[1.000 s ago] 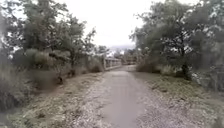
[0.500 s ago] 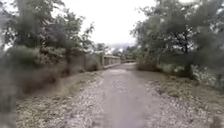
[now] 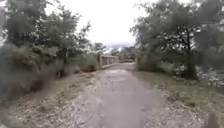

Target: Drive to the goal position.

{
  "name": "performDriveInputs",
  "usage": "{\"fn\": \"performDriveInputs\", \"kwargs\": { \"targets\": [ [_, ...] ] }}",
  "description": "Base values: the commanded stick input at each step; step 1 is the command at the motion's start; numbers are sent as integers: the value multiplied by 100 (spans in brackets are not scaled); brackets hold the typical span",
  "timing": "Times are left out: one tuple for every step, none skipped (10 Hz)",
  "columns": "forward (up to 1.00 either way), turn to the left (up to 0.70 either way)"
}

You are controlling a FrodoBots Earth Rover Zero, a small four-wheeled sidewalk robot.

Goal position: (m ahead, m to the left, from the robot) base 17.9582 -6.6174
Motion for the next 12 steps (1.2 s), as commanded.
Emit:
{"fn": "performDriveInputs", "kwargs": {
  "targets": [
    [70,0],
    [70,0],
    [70,0],
    [70,0],
    [70,0],
    [70,0],
    [70,0],
    [70,0],
    [70,0],
    [70,0],
    [70,0],
    [70,0]
  ]
}}
